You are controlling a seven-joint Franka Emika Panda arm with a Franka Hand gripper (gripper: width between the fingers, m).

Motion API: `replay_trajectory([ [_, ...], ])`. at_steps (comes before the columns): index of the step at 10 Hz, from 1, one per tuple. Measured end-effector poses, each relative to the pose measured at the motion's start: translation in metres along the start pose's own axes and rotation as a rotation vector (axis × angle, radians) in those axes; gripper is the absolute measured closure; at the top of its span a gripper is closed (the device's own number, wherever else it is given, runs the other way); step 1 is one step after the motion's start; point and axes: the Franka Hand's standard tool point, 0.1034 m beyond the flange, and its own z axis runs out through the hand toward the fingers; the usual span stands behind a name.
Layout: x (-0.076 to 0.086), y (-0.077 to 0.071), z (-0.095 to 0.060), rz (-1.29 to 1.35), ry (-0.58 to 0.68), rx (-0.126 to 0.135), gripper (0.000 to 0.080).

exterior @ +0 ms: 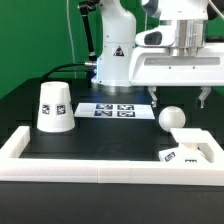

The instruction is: Assemble lamp

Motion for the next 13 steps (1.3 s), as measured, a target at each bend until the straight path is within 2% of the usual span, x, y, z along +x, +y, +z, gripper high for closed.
replay_trajectory([
  [2, 0.0, 0.0, 0.0, 0.024, -0.004, 0.002, 0.0101],
  [4, -0.002, 0.002, 0.0, 0.291, -0.031, 0.012, 0.0101],
  [6, -0.019, 0.005, 0.007, 0.46, -0.062, 0.017, 0.0101],
  [8, -0.033, 0.01, 0.015, 0.457, -0.043, 0.019, 0.0101],
  [11, -0.029, 0.011, 0.014, 0.428, -0.062, 0.02, 0.0101],
  [12, -0.029, 0.013, 0.014, 0.346, -0.077, 0.025, 0.0101],
  [13, -0.037, 0.021, 0.014, 0.314, -0.173, 0.047, 0.0101],
])
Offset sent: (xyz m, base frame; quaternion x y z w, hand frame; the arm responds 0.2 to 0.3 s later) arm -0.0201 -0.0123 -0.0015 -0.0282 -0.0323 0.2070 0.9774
